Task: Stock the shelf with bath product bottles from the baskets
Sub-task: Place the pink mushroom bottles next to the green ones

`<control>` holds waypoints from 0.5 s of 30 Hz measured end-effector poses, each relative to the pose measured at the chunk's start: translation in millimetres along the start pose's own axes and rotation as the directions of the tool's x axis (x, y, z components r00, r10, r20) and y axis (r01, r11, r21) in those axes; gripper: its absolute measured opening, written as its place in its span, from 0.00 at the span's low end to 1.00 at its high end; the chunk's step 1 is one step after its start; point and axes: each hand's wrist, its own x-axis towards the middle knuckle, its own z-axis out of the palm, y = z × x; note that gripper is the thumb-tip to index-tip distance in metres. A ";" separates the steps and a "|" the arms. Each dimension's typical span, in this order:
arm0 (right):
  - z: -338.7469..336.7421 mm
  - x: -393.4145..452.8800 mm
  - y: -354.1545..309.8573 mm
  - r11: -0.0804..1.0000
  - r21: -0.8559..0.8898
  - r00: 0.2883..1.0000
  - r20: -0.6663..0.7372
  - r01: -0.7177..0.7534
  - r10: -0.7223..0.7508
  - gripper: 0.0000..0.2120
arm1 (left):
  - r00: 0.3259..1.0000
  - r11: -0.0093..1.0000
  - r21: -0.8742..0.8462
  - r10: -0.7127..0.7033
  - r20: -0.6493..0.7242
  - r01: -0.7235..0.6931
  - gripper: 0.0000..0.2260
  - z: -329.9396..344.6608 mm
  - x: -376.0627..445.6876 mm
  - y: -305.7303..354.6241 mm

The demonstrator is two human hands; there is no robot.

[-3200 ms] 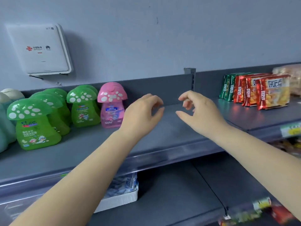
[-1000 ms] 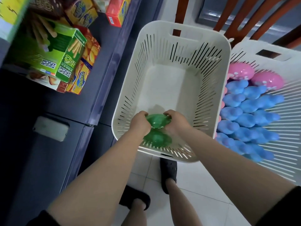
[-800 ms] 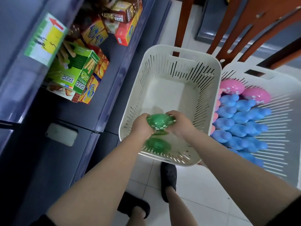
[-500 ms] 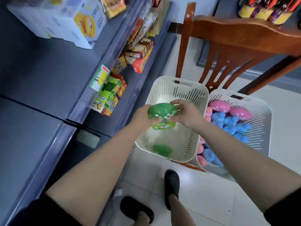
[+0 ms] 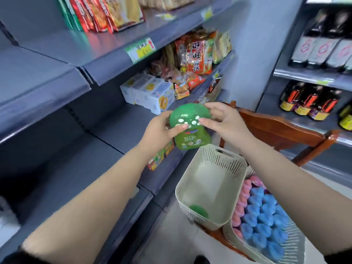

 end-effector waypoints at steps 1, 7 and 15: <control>3.7 1.4 -12.3 1.000 0.009 1.000 0.006 0.026 -0.026 0.15 | 1.000 1.000 -0.029 0.009 -0.029 -0.010 0.12 -10.5 -3.7 8.2; 35.7 9.6 -78.1 0.973 0.202 0.982 0.124 0.115 -0.142 0.15 | 0.971 0.983 -0.172 0.025 -0.239 -0.068 0.06 -74.2 -29.3 40.3; 97.2 16.5 -132.5 0.951 0.288 0.872 0.430 0.113 -0.234 0.22 | 0.899 0.959 -0.271 -0.046 -0.435 -0.082 0.01 -153.6 -71.4 67.2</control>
